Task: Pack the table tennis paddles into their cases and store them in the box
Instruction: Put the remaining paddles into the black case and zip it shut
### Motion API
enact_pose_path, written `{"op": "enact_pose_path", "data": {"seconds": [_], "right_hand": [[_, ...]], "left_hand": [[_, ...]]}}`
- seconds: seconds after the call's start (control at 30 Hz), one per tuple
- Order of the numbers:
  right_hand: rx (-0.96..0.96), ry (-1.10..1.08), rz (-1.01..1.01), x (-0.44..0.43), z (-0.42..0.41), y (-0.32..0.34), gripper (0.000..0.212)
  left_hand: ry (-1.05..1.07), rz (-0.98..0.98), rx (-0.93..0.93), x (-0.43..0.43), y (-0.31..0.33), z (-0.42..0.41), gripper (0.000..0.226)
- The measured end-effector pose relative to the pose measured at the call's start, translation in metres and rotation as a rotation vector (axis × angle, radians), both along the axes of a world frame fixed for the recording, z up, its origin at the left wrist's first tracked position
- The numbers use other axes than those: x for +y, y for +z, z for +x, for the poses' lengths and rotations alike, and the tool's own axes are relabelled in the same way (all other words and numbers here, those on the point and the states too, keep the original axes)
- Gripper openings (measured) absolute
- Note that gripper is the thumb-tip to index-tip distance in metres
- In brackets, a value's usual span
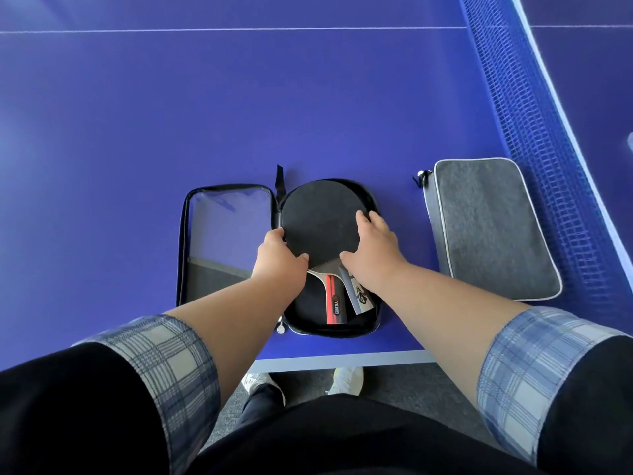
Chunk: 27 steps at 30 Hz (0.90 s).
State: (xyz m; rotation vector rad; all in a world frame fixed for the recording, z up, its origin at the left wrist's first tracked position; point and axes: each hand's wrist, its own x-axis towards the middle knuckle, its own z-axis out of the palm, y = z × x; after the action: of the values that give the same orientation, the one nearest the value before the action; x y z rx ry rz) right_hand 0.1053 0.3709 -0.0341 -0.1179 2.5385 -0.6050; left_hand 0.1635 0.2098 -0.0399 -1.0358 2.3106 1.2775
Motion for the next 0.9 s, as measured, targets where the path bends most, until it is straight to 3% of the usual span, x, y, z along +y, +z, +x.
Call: {"op": "enact_pose_path", "data": {"seconds": [0.17,0.27,0.4,0.53,0.63,0.8,0.9], "right_hand": [[-0.050,-0.068,0.031,-0.009,0.002,0.006,0.085],[0.010,-0.110,0.084,-0.023,0.005,0.018,0.082],[0.172,0.064,0.048,-0.066,0.018,0.033,0.071],[0.128,0.253,-0.075,-0.127,0.039,0.031,0.065],[-0.003,0.296,-0.124,-0.167,0.057,0.020,0.064],[-0.185,0.211,-0.157,-0.209,0.071,0.018,0.068],[-0.203,0.124,-0.213,-0.217,0.073,0.030,0.072]], "left_hand": [[-0.077,-0.015,0.002,-0.007,0.001,0.000,0.071],[-0.154,-0.048,0.019,-0.020,0.006,0.004,0.059],[-0.083,-0.138,0.070,-0.078,0.008,0.022,0.052],[0.104,-0.333,-0.064,-0.142,0.004,0.044,0.060],[0.163,-0.153,-0.154,-0.167,0.001,0.052,0.068],[0.160,0.086,-0.197,-0.182,0.004,0.046,0.050],[0.301,0.283,-0.057,-0.185,0.009,0.043,0.043]]}}
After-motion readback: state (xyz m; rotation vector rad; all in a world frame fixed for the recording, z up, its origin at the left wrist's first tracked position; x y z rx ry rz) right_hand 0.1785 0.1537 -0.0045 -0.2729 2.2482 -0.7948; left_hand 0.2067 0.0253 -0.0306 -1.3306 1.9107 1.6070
